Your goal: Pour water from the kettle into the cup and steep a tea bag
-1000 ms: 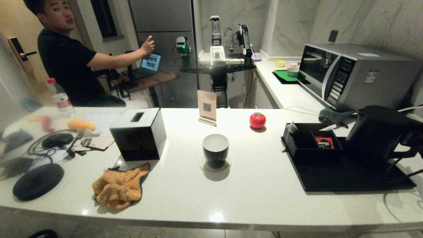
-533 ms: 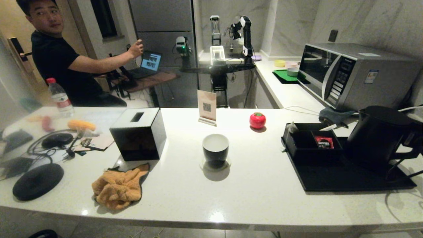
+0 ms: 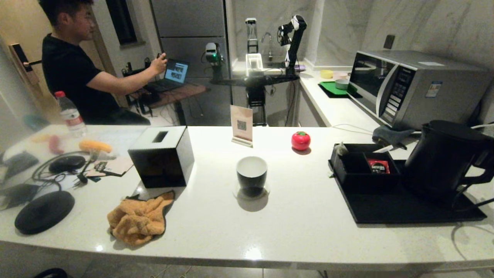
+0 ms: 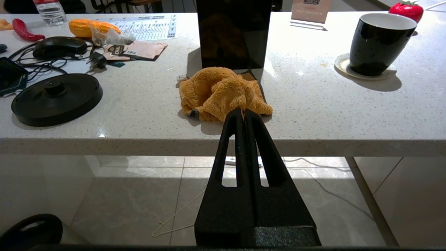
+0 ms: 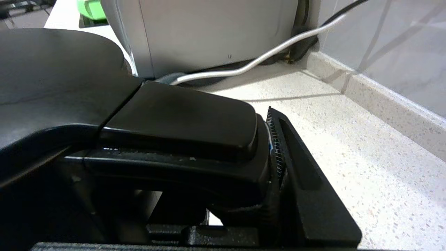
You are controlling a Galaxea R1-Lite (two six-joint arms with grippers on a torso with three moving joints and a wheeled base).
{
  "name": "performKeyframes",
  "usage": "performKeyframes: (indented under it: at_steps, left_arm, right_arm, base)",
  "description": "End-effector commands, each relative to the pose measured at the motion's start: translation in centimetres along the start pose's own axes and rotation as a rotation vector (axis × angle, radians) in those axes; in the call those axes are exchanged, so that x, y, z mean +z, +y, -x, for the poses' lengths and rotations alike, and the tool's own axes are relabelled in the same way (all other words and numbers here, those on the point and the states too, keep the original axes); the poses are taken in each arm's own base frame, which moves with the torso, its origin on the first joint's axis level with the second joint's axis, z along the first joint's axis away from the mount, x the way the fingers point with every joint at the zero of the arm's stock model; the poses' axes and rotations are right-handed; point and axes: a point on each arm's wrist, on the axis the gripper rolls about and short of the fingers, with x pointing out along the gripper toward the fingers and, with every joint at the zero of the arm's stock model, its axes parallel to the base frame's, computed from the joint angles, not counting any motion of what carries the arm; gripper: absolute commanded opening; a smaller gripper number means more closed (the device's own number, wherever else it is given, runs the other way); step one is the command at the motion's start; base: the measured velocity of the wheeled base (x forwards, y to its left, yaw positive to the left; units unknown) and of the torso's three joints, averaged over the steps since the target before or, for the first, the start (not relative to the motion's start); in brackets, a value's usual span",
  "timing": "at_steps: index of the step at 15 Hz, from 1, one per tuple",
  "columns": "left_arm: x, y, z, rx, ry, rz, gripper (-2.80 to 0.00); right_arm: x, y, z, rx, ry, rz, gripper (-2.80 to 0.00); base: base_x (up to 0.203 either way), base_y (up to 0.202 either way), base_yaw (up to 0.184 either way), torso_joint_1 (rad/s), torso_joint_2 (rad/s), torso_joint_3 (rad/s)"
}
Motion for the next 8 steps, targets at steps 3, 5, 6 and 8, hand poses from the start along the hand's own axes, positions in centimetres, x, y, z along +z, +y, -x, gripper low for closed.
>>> performKeyframes:
  at_steps: [3, 5, 6, 8]
  left_arm:
    - [0.0, 0.0, 0.0, -0.001, 0.0, 0.001, -2.8]
    - [0.0, 0.0, 0.0, -0.001, 0.0, 0.001, -2.8]
    - [0.0, 0.0, 0.0, -0.001, 0.0, 0.001, -2.8]
    - [0.0, 0.0, 0.0, -0.001, 0.0, 0.001, -2.8]
  right_arm:
    - [1.9, 0.6, 0.5, 0.018, -0.052, -0.01, -2.8]
    - [2.5, 0.8, 0.7, 0.02, -0.062, -0.017, -2.8]
    - [2.7, 0.9, 0.9, 0.024, -0.062, -0.018, -2.8]
    - [3.4, 1.1, 1.2, 0.028, -0.069, -0.018, -2.8]
  base:
    - [0.0, 0.0, 0.0, 0.0, 0.0, 0.0]
    - [0.0, 0.0, 0.0, 0.0, 0.0, 0.0]
    - [0.0, 0.0, 0.0, 0.0, 0.0, 0.0]
    - [0.0, 0.0, 0.0, 0.0, 0.0, 0.0]
